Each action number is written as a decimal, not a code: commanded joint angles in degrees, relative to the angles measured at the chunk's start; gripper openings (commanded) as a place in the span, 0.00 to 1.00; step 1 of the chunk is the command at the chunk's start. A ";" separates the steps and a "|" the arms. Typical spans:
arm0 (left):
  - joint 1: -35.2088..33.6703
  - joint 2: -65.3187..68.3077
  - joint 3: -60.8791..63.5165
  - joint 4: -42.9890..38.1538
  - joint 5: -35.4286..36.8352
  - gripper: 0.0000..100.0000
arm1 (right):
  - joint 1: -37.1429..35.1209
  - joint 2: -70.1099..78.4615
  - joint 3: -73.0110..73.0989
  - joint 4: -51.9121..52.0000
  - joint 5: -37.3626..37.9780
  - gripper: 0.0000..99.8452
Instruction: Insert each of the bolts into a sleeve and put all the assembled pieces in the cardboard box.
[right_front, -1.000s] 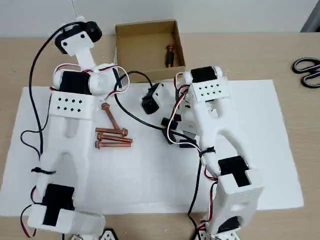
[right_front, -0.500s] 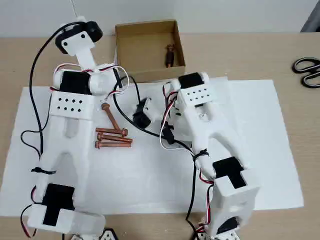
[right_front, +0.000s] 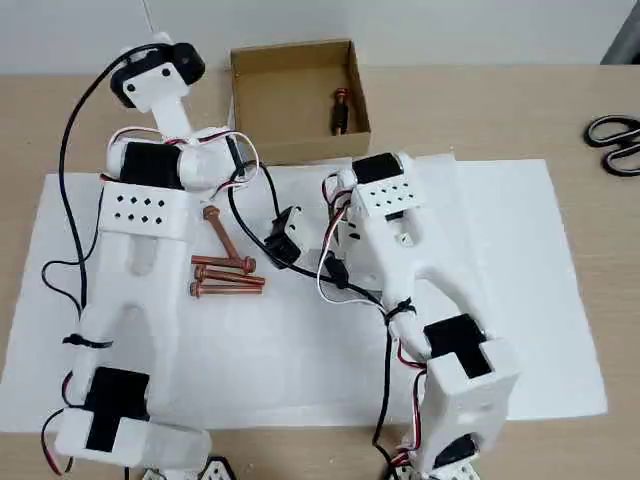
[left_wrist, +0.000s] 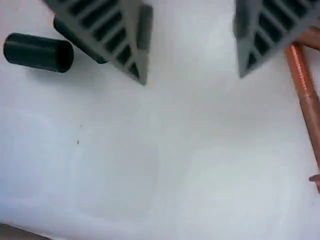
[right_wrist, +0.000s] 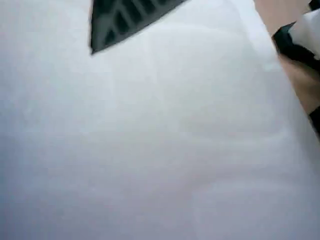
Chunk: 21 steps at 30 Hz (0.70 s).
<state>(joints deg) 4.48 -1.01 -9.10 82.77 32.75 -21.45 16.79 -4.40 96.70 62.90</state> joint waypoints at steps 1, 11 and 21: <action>0.44 -2.73 -2.07 0.09 0.18 0.11 | 0.04 -2.59 1.93 -3.03 0.44 0.20; 0.44 -3.08 1.19 -0.26 0.18 0.11 | 1.01 -2.59 7.82 -8.92 0.53 0.20; 0.44 -3.16 1.19 -0.26 0.18 0.11 | 5.67 -2.59 9.32 -10.68 3.69 0.19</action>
<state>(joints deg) 4.48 -1.01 -7.60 82.77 32.75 -17.76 16.70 4.92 86.51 65.98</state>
